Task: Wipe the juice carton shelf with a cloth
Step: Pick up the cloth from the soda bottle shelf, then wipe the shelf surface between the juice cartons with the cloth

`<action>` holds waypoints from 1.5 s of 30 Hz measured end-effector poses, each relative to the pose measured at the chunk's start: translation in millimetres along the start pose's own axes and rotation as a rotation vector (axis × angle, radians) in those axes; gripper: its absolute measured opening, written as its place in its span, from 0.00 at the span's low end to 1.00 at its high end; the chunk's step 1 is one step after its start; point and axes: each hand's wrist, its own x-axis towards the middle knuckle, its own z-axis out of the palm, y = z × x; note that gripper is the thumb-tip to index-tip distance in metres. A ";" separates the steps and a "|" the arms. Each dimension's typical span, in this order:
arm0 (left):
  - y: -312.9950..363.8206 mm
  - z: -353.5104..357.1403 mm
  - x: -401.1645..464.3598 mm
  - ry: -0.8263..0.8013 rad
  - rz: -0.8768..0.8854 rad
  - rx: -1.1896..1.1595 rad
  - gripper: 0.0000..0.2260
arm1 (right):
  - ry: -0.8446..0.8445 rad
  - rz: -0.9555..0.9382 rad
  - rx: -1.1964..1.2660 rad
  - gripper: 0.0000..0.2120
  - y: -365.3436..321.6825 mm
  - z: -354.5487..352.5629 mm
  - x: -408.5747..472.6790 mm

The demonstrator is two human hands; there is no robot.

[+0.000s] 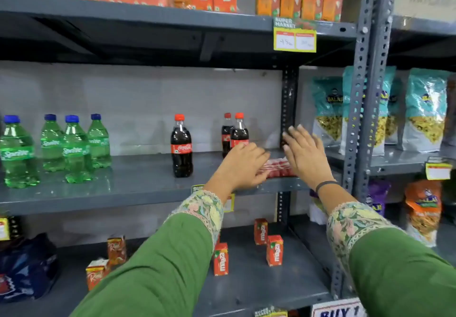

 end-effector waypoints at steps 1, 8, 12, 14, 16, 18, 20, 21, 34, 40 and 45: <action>5.7 8.3 0.2 -0.052 -0.019 -0.017 0.24 | -0.040 -0.004 0.023 0.28 7.5 6.0 -9.1; 23.7 37.1 -10.3 -0.063 -0.186 -0.154 0.19 | -0.045 -0.037 0.019 0.23 35.2 39.4 -62.7; 30.9 28.7 -35.3 0.147 -0.221 -0.214 0.13 | 0.245 0.044 0.110 0.13 12.7 42.5 -82.1; 36.3 33.2 -73.1 0.270 -0.180 -0.256 0.13 | 0.356 0.046 0.200 0.14 -10.0 43.7 -103.7; 44.2 40.3 -127.0 0.338 -0.160 -0.307 0.13 | 0.375 0.034 0.283 0.13 -40.6 52.4 -134.6; 51.0 44.7 -190.4 0.296 -0.265 -0.356 0.12 | 0.282 0.017 0.408 0.13 -79.0 68.7 -167.8; 52.8 45.8 -252.1 0.182 -0.462 -0.438 0.09 | 0.154 0.005 0.572 0.12 -125.2 86.8 -197.8; 51.3 44.5 -281.5 0.130 -0.583 -0.509 0.09 | 0.083 0.018 0.667 0.11 -151.5 93.8 -209.2; -79.9 56.2 -581.5 -0.032 -1.737 -1.061 0.15 | -0.712 0.253 1.322 0.33 -506.3 140.5 -248.9; -158.5 77.5 -629.1 -0.136 -1.853 -1.074 0.10 | -0.703 -0.253 0.673 0.41 -598.6 167.0 -261.0; -206.6 106.8 -641.9 -0.219 -1.818 -1.116 0.08 | -0.464 -0.260 0.320 0.17 -638.1 202.5 -219.4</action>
